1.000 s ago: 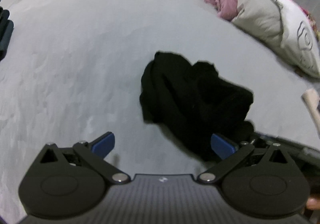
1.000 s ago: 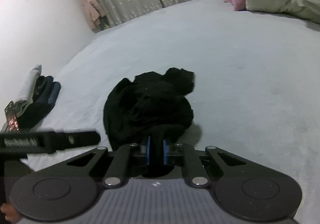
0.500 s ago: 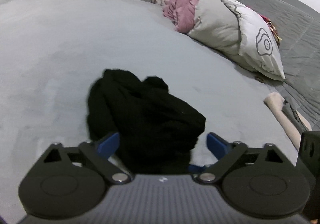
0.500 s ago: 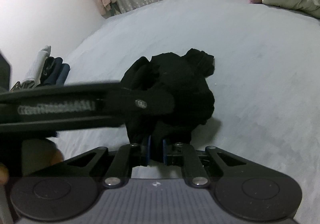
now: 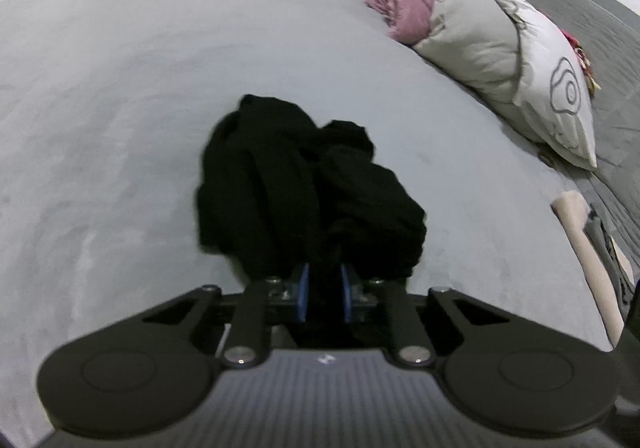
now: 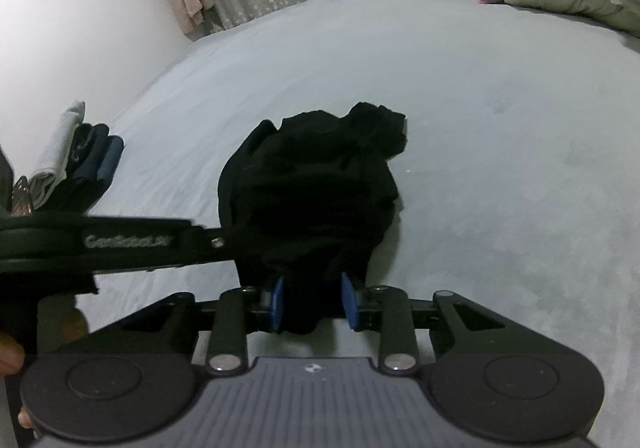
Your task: Fold clothes
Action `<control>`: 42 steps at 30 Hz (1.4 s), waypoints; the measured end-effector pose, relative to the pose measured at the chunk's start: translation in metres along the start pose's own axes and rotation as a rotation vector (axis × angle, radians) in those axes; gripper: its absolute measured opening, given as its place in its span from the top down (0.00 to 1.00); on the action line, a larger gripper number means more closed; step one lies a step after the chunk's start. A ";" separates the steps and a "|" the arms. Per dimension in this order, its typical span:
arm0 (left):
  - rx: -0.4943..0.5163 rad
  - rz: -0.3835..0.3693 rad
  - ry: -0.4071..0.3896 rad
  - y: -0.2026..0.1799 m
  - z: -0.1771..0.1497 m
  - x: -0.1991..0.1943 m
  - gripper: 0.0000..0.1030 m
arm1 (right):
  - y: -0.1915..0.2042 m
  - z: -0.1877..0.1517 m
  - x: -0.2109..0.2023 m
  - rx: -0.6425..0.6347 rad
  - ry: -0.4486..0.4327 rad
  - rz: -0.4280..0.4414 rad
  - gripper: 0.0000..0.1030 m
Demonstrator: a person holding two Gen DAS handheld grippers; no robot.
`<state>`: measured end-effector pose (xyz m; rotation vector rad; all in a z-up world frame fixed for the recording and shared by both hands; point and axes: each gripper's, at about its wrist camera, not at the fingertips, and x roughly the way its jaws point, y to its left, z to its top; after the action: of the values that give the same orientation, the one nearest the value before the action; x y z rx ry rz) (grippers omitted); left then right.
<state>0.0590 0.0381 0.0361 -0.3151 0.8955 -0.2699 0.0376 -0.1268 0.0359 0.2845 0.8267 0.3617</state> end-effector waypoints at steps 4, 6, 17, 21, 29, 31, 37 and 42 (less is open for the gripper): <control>-0.005 0.053 -0.008 0.013 0.000 -0.010 0.92 | 0.000 0.002 -0.001 0.011 -0.006 -0.014 0.61; -0.012 0.091 -0.007 0.022 0.001 -0.014 0.95 | 0.002 0.003 0.001 0.011 -0.007 -0.022 0.61; -0.049 0.185 0.037 0.073 -0.003 -0.030 0.81 | -0.010 0.010 0.011 0.064 -0.022 -0.073 0.49; -0.053 0.186 0.046 0.080 -0.004 -0.032 0.52 | -0.016 0.016 0.014 0.092 -0.035 -0.065 0.46; -0.055 0.142 0.012 0.074 -0.003 -0.036 0.27 | -0.008 0.013 0.025 0.068 -0.086 -0.046 0.62; -0.063 0.101 -0.003 0.070 -0.002 -0.037 0.26 | -0.004 0.011 0.025 0.060 -0.102 -0.024 0.77; -0.078 0.017 -0.036 0.056 0.001 -0.037 0.24 | 0.007 0.007 0.020 0.031 -0.144 0.025 0.85; -0.084 -0.060 -0.045 0.043 0.003 -0.034 0.24 | 0.025 0.003 0.013 -0.045 -0.161 0.091 0.86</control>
<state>0.0451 0.0905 0.0460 -0.4245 0.8556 -0.2806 0.0435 -0.0992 0.0387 0.3061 0.6477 0.4363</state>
